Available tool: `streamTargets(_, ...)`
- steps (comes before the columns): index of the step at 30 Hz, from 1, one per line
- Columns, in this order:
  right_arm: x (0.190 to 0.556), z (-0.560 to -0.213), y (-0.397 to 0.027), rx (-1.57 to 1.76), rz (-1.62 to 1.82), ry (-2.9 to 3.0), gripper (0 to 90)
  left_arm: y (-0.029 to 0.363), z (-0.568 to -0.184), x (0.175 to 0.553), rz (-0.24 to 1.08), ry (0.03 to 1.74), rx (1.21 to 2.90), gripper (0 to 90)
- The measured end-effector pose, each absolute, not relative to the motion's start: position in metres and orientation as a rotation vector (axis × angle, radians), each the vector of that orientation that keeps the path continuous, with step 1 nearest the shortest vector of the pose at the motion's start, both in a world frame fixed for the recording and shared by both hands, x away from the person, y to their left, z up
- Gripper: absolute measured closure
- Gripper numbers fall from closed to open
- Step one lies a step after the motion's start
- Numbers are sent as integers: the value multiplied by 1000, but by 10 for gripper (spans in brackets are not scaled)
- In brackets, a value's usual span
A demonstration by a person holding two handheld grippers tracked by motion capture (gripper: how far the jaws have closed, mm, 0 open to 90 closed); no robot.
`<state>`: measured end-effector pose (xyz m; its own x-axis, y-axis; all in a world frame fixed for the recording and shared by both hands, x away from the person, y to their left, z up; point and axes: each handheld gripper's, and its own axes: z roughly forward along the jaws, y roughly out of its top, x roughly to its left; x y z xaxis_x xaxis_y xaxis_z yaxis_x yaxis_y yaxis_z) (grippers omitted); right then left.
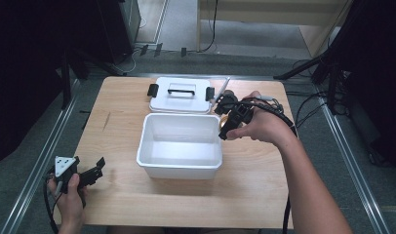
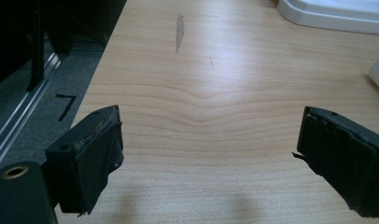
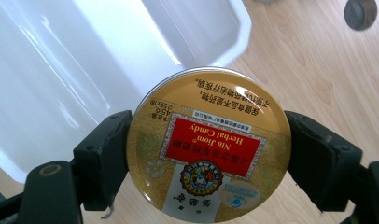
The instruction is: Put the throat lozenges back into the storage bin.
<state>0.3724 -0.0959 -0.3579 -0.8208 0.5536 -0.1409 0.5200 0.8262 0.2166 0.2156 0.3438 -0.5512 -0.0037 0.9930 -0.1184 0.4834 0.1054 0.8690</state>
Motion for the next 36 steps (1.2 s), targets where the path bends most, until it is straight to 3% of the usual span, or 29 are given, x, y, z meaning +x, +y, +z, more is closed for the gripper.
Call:
streamTargets(15, 369, -357, -58, 663, 277, 2851, 206, 344, -551, 216, 815, 1600, 1480, 77)
streamTargets(36, 364, -393, -33, 358, 243, 2974, 206, 345, -552, 216, 804, 1601, 1474, 77)
